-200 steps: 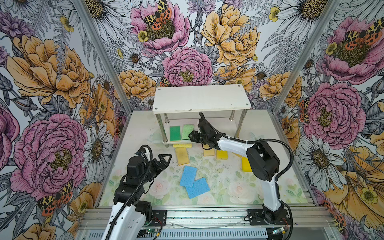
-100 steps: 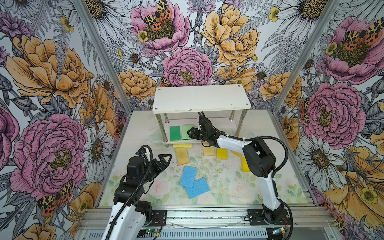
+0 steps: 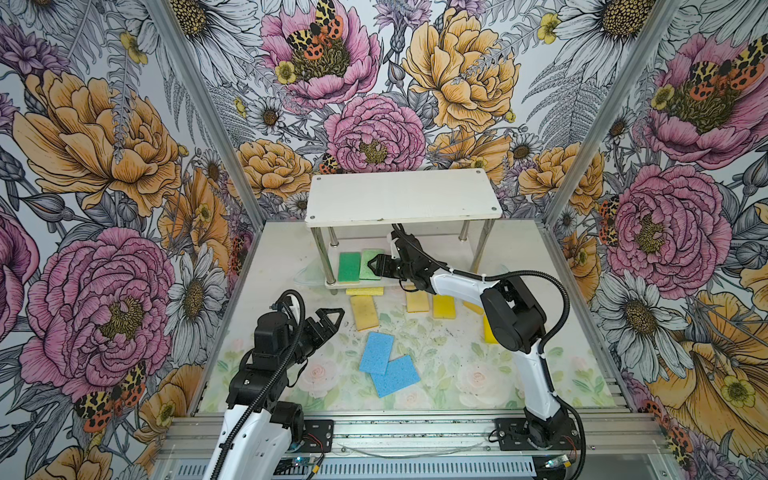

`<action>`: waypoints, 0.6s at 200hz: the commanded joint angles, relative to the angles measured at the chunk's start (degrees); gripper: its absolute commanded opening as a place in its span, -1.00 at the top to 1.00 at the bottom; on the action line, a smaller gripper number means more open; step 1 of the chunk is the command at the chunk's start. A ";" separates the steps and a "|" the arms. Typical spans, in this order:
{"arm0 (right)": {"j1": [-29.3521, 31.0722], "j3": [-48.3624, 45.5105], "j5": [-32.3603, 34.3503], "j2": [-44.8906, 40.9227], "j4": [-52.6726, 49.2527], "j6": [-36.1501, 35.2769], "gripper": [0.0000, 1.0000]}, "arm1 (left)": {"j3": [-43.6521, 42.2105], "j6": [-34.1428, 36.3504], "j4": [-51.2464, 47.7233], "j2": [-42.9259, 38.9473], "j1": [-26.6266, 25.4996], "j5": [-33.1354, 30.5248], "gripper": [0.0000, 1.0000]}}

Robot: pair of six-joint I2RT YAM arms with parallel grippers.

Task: Place and organize the cleaning sponges onto the shelf
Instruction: 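Set the green sponge beside the green-scrub sponge and open the right gripper, then withdraw the right gripper from the shelf toward the blue sponges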

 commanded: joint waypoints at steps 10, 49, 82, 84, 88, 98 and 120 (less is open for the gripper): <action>-0.23 1.35 -0.95 1.47 0.97 -1.44 -0.25 | -0.76 1.14 -0.49 0.03 0.74 0.97 -0.97; -0.71 -1.70 1.96 -1.00 0.50 -0.19 -0.25 | -0.76 1.06 -0.47 -0.25 0.92 1.00 -0.97; -0.67 -12.60 4.84 -8.73 7.37 3.99 -0.28 | -1.28 0.42 0.04 -1.65 1.60 1.44 -0.98; -0.56 -13.16 4.96 -9.19 7.54 4.15 -0.28 | -1.33 0.37 0.08 -1.79 1.62 1.48 -0.98; -0.51 -14.35 5.29 -10.23 7.70 4.25 -0.28 | -1.50 0.25 0.16 -2.00 1.70 1.65 -0.98; -0.08 -17.22 5.88 -12.55 8.11 4.51 -0.28 | -1.97 -0.24 0.72 -2.51 1.70 2.16 -0.98; 1.35 -23.20 7.63 -17.81 8.34 4.99 -0.28 | -4.02 -2.30 2.38 -3.69 1.07 3.48 -0.98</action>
